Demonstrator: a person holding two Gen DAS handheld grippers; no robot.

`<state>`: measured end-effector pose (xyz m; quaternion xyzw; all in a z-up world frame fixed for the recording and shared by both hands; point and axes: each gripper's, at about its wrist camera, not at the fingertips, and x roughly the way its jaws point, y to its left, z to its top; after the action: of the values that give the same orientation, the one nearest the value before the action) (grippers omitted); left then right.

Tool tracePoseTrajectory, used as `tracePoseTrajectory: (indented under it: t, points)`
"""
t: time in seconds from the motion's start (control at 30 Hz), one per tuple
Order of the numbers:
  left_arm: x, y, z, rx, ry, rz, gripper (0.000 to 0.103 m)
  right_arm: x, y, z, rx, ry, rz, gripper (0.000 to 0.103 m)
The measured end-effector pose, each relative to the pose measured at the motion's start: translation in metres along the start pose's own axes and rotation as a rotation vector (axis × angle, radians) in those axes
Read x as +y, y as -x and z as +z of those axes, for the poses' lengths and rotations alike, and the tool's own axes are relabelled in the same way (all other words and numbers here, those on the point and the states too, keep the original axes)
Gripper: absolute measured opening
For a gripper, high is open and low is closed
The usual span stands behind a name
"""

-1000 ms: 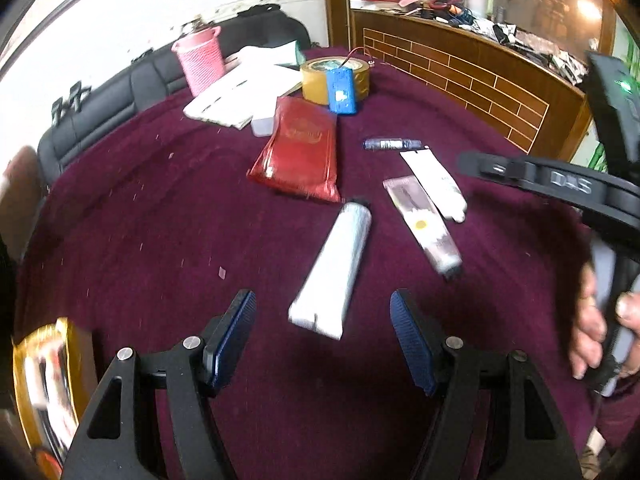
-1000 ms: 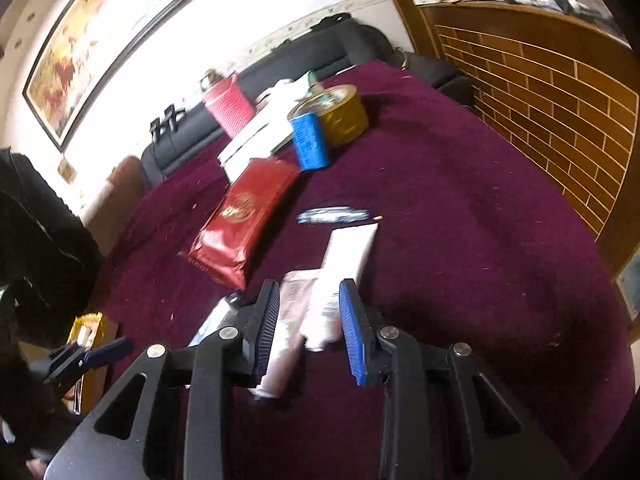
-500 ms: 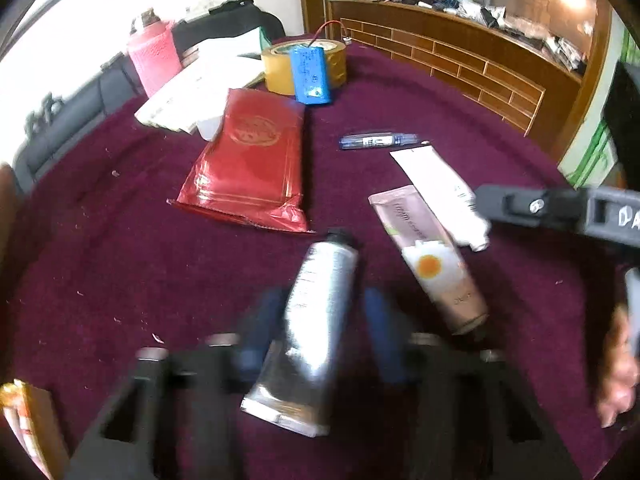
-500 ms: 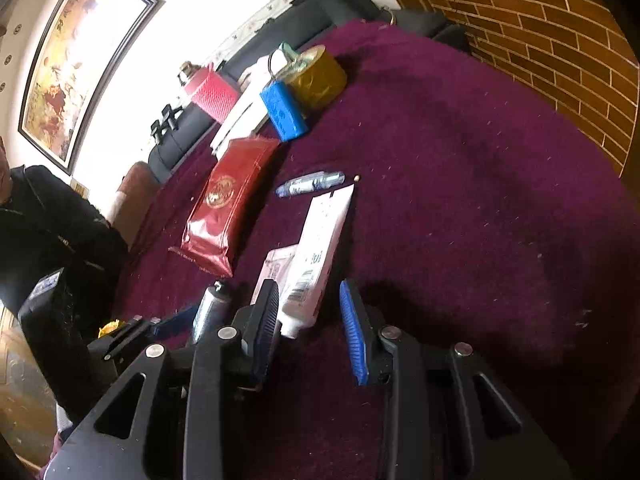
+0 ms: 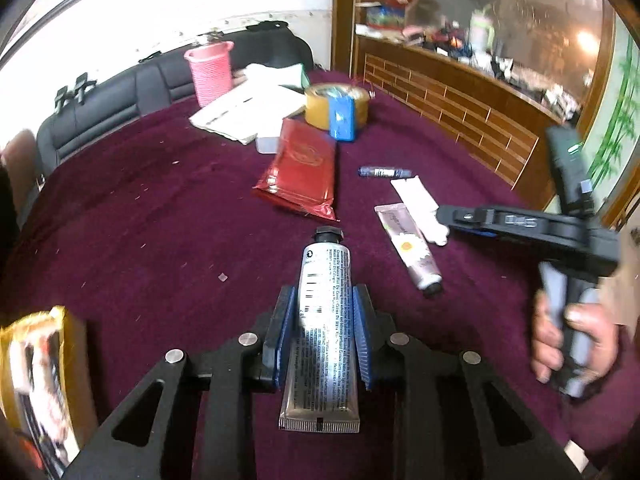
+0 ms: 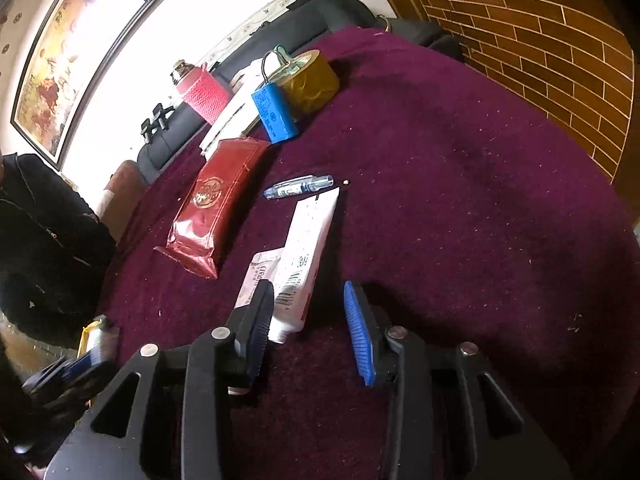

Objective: Organize objects
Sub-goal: 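Grasp the clear blue-capped pen with the right gripper while the left gripper holds the tube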

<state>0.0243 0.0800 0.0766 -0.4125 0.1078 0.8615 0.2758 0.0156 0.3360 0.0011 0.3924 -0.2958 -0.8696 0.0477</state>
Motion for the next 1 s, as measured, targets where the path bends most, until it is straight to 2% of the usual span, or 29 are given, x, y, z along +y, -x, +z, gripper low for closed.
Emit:
tracePoseTrajectory:
  t: [0.13,0.23,0.37,0.5,0.6,0.67,0.8,0.93,1.0]
  points:
    - [0.019,0.033,-0.005,-0.034,0.051,-0.02,0.024,0.006,0.002,0.008,0.034,0.003,-0.056,0.034]
    - [0.035,0.06,-0.013,-0.081,0.086,-0.029,0.024,0.024,0.007,0.026,0.041,0.074,-0.088,0.034]
    - [0.054,0.078,-0.028,-0.113,0.122,-0.021,0.024,0.062,-0.018,0.056,0.084,0.292,-0.192,0.034]
    - [0.074,0.084,-0.042,-0.111,0.159,-0.011,0.024,0.092,-0.069,0.062,0.182,0.559,-0.343,0.034]
    - [0.093,0.081,-0.048,-0.087,0.206,0.0,0.024,0.098,-0.096,0.061,0.253,0.663,-0.38,0.035]
    - [0.103,0.079,-0.05,-0.084,0.225,0.009,0.024,0.097,-0.104,0.065,0.246,0.705,-0.404,0.035]
    - [0.119,0.077,-0.055,-0.083,0.26,0.013,0.024,0.078,-0.108,0.082,0.288,0.619,-0.342,0.033]
    - [0.124,0.072,-0.06,-0.079,0.274,0.022,0.024,0.067,-0.1,0.086,0.28,0.552,-0.317,0.014]
    - [0.125,0.073,-0.061,-0.079,0.28,0.024,0.024,0.061,-0.094,0.088,0.275,0.507,-0.301,0.013]
